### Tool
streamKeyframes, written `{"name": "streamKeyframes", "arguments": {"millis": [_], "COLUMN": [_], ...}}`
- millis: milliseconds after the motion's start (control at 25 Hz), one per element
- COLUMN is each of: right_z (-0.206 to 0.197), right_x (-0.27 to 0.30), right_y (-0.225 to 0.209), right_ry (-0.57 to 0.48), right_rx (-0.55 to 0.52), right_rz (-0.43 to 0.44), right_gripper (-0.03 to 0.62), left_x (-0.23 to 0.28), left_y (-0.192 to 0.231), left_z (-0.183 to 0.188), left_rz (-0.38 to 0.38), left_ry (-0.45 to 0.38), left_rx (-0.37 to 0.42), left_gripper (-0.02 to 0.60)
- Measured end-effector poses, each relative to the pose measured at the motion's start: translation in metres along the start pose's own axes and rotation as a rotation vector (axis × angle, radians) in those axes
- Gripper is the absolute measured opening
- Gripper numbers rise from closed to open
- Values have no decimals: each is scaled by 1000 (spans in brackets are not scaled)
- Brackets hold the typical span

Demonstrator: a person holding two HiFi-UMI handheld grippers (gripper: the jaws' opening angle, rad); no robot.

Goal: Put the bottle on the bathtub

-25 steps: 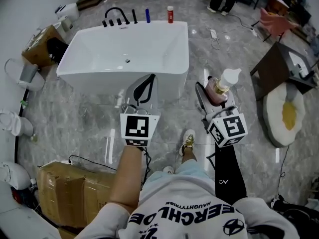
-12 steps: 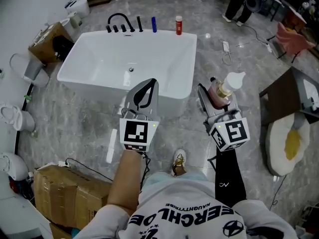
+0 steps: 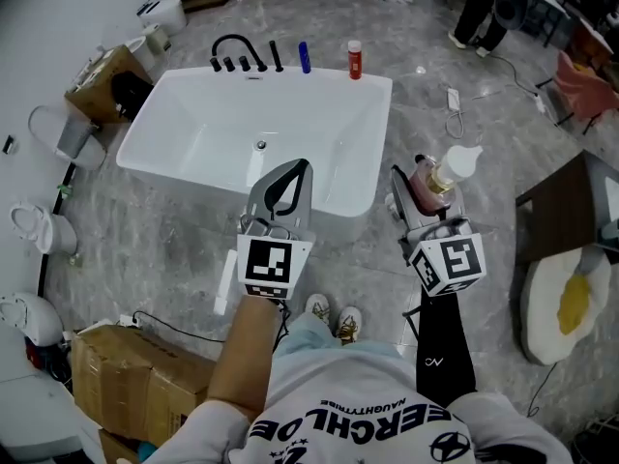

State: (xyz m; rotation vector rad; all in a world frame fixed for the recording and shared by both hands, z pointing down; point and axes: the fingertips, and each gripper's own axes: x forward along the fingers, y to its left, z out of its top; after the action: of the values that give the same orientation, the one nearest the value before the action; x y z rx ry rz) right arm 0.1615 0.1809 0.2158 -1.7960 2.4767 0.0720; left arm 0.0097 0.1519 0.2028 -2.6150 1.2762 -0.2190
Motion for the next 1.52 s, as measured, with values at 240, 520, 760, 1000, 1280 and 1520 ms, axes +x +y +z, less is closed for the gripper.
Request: {"name": "streamKeyframes", "arguments": {"millis": [240, 520, 760, 1000, 1280, 1520], "right_z": [-5, -23, -46, -78, -120, -182], "right_x": [44, 127, 227, 337, 435, 505], "right_y": [-20, -35, -51, -77, -103, -124], "right_ry": [12, 35, 47, 72, 45, 41], "right_rx": [-19, -55, -85, -76, -70, -76], "right_rz": [19, 37, 36, -16, -37, 1], "right_gripper": [204, 204, 201, 199, 199, 199], "left_x": [42, 108, 192, 285, 374, 434], "left_y": [19, 72, 137, 206, 258, 280], "left_z": [-4, -21, -56, -93, -137, -181], "left_rz": [0, -9, -50, -114, -155, -161], "left_ry": [-9, -30, -28, -35, -57, -101], "left_rx": [2, -4, -20, -13, -17, 2], "left_gripper": [0, 0, 0, 0, 0, 0]}}
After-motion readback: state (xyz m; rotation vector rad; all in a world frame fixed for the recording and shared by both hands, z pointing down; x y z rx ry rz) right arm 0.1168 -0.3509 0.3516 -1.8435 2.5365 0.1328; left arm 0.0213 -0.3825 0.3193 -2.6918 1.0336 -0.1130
